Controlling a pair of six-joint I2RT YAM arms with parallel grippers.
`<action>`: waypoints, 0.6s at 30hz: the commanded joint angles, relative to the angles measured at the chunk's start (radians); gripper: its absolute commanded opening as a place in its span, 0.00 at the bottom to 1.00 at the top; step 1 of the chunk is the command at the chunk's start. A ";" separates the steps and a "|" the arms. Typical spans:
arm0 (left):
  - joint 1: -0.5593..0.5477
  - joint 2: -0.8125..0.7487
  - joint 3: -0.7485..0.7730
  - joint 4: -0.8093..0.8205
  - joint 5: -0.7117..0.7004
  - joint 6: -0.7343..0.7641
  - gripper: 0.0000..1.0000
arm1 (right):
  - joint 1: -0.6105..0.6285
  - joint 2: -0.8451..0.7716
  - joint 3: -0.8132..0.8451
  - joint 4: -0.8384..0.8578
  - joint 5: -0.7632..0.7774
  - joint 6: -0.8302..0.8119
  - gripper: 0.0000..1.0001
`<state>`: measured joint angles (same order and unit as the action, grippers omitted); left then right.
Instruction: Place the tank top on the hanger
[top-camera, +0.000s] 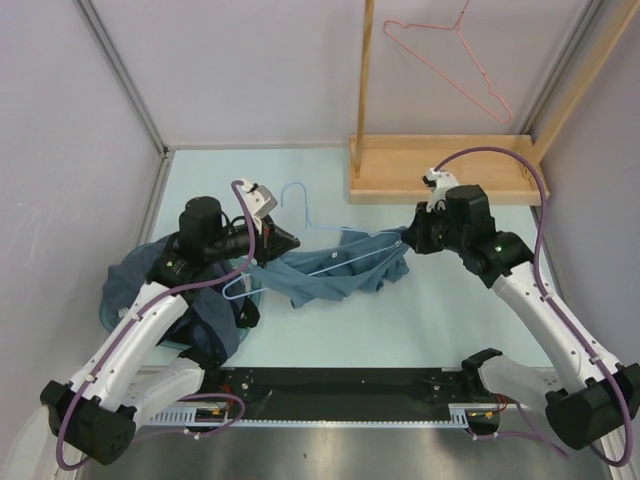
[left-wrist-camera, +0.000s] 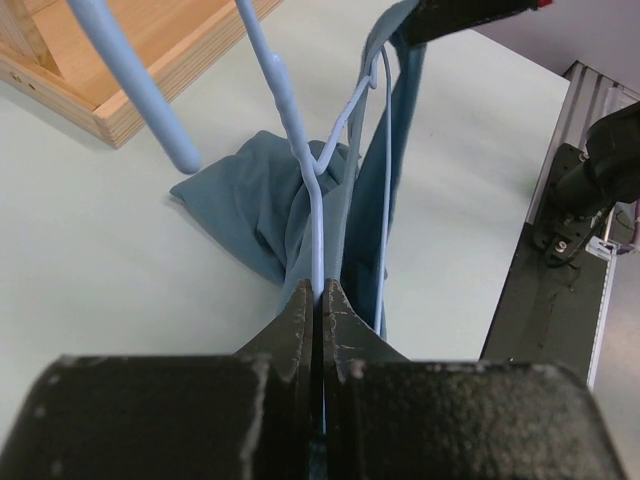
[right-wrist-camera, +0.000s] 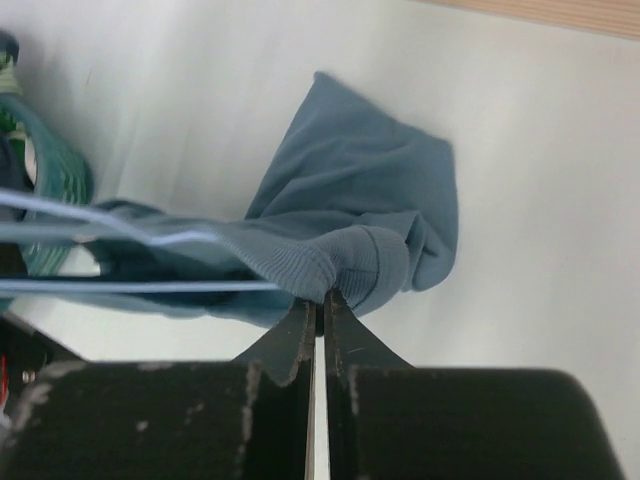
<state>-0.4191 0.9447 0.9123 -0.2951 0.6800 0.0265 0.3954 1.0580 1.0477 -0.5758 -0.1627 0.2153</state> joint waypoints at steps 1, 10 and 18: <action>-0.006 -0.007 0.004 0.028 -0.023 0.018 0.00 | 0.088 -0.001 0.093 -0.102 0.058 -0.039 0.00; -0.017 0.000 0.003 0.030 0.009 0.015 0.00 | 0.242 0.071 0.190 -0.122 0.132 -0.039 0.00; -0.021 0.002 0.000 0.040 0.055 0.012 0.00 | 0.276 0.187 0.319 -0.087 0.144 -0.063 0.00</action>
<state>-0.4305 0.9493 0.9115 -0.2951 0.6899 0.0269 0.6586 1.2095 1.2797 -0.6979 -0.0433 0.1772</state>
